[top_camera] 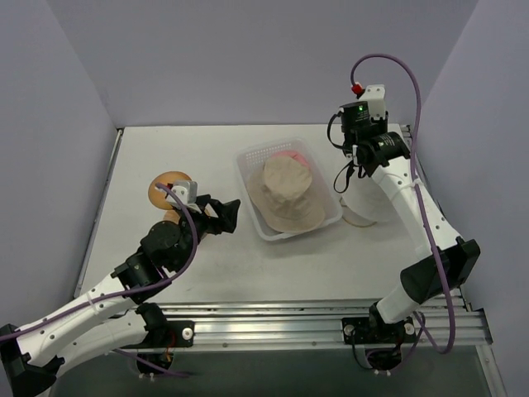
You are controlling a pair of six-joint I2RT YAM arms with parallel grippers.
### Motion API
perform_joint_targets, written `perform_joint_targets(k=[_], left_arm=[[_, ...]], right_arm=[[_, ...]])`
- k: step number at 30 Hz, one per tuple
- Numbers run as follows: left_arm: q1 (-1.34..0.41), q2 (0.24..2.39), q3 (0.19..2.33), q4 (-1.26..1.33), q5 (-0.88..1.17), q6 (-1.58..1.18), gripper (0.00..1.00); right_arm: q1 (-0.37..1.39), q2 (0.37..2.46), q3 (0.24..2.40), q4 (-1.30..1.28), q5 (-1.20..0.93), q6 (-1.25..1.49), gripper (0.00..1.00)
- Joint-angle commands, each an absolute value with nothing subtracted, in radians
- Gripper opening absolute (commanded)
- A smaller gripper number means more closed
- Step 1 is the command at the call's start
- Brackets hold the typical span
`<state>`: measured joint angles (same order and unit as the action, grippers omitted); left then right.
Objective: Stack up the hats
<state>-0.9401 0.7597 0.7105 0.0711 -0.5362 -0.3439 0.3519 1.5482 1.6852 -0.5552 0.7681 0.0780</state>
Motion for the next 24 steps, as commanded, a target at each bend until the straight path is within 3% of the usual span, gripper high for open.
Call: perform_joint_targets(k=[1, 5, 7, 16, 24], left_arm=[[-0.943, 0.744, 0.709, 0.110, -0.554, -0.333, 0.94], [-0.943, 0.750, 0.704, 0.113, -0.569, -0.333, 0.94], [-0.943, 0.750, 0.704, 0.113, -0.572, -0.333, 0.94], [-0.943, 0.747, 0.699, 0.120, -0.580, -0.330, 0.94], [-0.943, 0.741, 0.695, 0.120, -0.589, -0.327, 0.94]], right_arm=[[0.344, 1.566, 1.694, -0.541, 0.733, 0.077, 0.22], [0.345, 1.557, 1.693, -0.554, 0.747, 0.098, 0.40], [0.344, 1.546, 1.694, -0.555, 0.762, 0.112, 0.42], [0.296, 1.508, 1.580, -0.474, 0.574, 0.179, 0.44], [0.293, 1.502, 1.457, -0.390, 0.456, 0.204, 0.39]])
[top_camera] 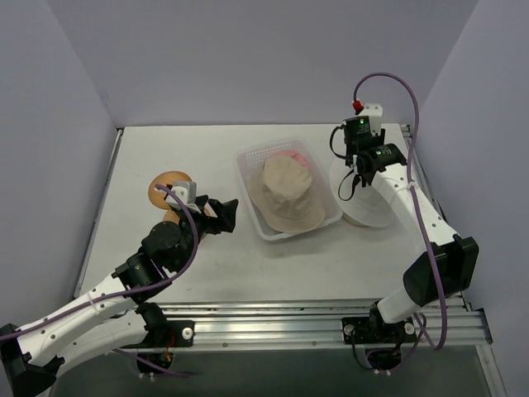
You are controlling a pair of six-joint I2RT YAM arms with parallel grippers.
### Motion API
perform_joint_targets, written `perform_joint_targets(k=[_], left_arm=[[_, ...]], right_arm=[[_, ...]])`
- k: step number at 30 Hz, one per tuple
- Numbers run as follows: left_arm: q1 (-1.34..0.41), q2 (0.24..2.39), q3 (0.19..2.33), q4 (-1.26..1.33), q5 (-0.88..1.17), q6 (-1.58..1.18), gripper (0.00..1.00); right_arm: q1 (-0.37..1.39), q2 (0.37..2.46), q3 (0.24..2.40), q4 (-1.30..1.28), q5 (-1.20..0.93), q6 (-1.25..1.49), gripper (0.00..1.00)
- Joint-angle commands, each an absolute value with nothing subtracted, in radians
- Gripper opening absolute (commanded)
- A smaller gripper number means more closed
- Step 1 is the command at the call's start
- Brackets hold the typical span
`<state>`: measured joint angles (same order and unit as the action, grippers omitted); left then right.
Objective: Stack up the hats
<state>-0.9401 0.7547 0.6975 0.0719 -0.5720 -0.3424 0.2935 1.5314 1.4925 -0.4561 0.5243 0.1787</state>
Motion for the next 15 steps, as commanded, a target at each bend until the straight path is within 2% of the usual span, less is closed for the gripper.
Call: perform_joint_targets(k=[1, 10, 15], left_arm=[[-0.943, 0.741, 0.696, 0.121, -0.586, -0.327, 0.94], [-0.943, 0.741, 0.696, 0.120, -0.594, -0.325, 0.94], [-0.943, 0.741, 0.690, 0.123, -0.604, -0.322, 0.94]], right_arm=[[0.293, 1.497, 1.444, -0.379, 0.442, 0.206, 0.39], [0.293, 1.483, 1.367, -0.334, 0.376, 0.227, 0.37], [0.293, 1.488, 1.318, -0.318, 0.411, 0.232, 0.36]])
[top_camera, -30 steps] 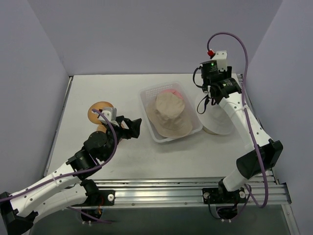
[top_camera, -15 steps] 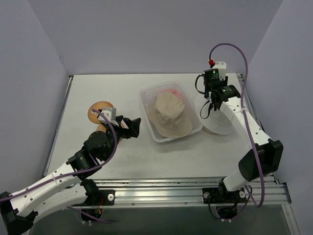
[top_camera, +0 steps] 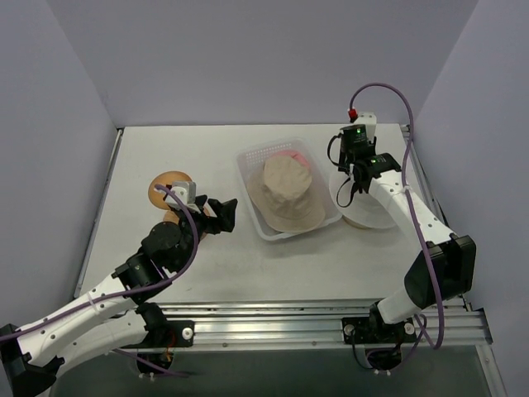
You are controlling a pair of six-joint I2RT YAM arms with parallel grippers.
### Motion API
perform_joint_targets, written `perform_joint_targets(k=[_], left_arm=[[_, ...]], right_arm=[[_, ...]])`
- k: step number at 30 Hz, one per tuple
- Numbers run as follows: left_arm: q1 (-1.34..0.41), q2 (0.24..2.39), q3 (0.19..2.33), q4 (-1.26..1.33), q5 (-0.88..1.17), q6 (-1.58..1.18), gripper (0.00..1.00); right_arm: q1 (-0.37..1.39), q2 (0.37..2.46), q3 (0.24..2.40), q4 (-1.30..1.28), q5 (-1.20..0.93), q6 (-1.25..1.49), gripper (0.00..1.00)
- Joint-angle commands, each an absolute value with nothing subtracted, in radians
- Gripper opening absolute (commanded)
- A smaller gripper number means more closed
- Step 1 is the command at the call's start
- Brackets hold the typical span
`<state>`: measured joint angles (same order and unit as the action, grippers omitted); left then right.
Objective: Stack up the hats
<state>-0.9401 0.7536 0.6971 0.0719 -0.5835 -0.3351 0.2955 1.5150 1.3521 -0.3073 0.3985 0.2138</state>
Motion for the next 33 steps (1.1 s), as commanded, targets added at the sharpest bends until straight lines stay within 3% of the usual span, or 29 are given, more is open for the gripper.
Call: perform_joint_targets(k=[1, 9, 21, 33], left_arm=[[-0.942, 0.741, 0.692, 0.124, -0.606, -0.322, 0.94], [-0.943, 0.744, 0.689, 0.126, -0.618, -0.316, 0.94], [-0.943, 0.724, 0.684, 0.127, -0.612, -0.313, 0.94], [-0.943, 0.781, 0.696, 0.138, -0.583, -0.302, 0.94]], right_arm=[[0.291, 1.486, 1.309, -0.314, 0.423, 0.229, 0.36], [0.262, 1.491, 1.312, -0.322, 0.636, 0.215, 0.35], [0.239, 1.531, 1.359, -0.293, 0.687, 0.201, 0.35], [0.331, 1.381, 1.462, -0.313, 0.322, 0.213, 0.39]])
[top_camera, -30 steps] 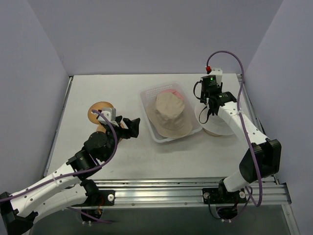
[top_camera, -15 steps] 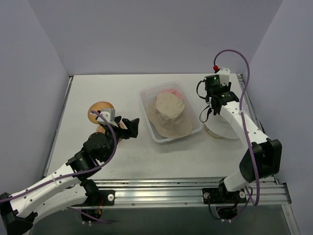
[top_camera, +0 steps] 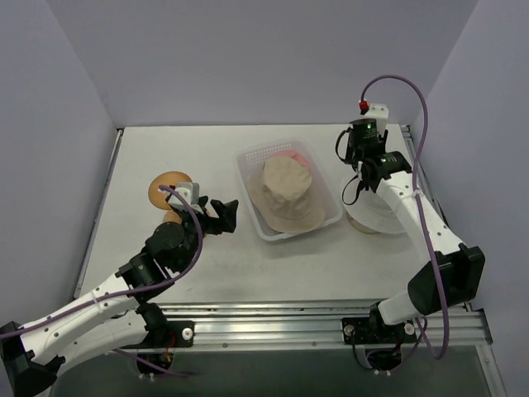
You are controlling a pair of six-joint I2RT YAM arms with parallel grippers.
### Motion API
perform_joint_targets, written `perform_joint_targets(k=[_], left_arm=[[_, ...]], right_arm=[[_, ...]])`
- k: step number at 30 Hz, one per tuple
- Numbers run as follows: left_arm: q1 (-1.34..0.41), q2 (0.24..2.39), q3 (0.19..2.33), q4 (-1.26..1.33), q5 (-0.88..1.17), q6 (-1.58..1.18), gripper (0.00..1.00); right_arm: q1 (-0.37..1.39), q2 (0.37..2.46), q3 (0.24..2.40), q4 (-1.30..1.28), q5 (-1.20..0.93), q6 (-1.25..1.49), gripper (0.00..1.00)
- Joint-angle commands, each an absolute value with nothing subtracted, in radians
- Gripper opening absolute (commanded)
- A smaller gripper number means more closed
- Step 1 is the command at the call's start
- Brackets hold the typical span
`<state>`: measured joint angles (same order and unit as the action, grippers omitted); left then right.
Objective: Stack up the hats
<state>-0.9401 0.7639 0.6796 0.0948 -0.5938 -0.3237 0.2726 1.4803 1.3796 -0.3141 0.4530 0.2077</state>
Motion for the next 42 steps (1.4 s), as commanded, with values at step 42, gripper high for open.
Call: perform_joint_targets(k=[42], left_arm=[[-0.943, 0.778, 0.689, 0.141, -0.621, -0.290, 0.94]], right_arm=[[0.581, 1.554, 1.405, -0.224, 0.221, 0.233, 0.34]])
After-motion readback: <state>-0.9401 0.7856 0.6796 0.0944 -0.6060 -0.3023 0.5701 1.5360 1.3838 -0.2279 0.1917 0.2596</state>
